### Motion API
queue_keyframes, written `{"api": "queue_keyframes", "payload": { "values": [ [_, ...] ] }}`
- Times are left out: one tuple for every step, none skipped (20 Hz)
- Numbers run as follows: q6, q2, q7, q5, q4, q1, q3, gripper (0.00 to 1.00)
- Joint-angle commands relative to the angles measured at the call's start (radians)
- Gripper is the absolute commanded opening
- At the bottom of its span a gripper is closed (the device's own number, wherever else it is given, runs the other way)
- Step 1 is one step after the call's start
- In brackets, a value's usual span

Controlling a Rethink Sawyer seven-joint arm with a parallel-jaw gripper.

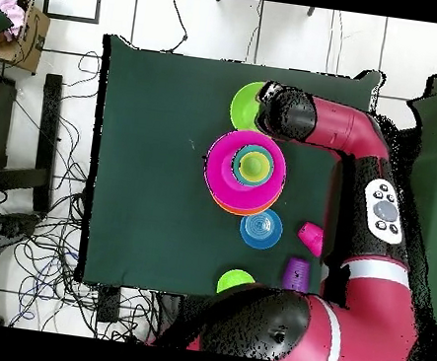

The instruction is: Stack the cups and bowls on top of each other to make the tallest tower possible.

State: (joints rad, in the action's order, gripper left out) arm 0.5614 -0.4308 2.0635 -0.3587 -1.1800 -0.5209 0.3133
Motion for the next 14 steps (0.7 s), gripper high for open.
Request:
{"api": "queue_keyframes", "payload": {
  "values": [
    [0.121,-0.057,-0.229,-0.051,-0.066,-0.002,0.063,1.0],
    [0.117,-0.054,-0.229,-0.053,-0.067,-0.003,0.063,1.0],
    [0.115,-0.049,-0.229,-0.056,-0.064,-0.003,0.062,1.0],
    [0.114,-0.045,-0.229,-0.059,-0.061,-0.003,0.061,1.0],
    [0.11,-0.039,-0.228,-0.063,-0.058,-0.002,0.058,1.0],
    [0.106,-0.037,-0.226,-0.066,-0.058,-0.001,0.056,1.0],
    [0.103,-0.034,-0.225,-0.067,-0.059,-0.001,0.057,1.0],
    [0.101,-0.032,-0.224,-0.068,-0.059,-0.001,0.057,1.0],
    [0.101,-0.031,-0.223,-0.068,-0.06,-0.002,0.056,1.0],
    [0.103,-0.028,-0.222,-0.069,-0.057,-0.001,0.054,1.0],
    [0.106,-0.025,-0.221,-0.07,-0.053,-0.001,0.052,1.0],
    [0.108,-0.024,-0.219,-0.072,-0.053,0.0,0.047,1.0],
    [0.106,-0.022,-0.217,-0.075,-0.052,0.001,0.043,1.0],
    [0.105,-0.02,-0.215,-0.078,-0.051,0.002,0.039,1.0]
  ]
}}
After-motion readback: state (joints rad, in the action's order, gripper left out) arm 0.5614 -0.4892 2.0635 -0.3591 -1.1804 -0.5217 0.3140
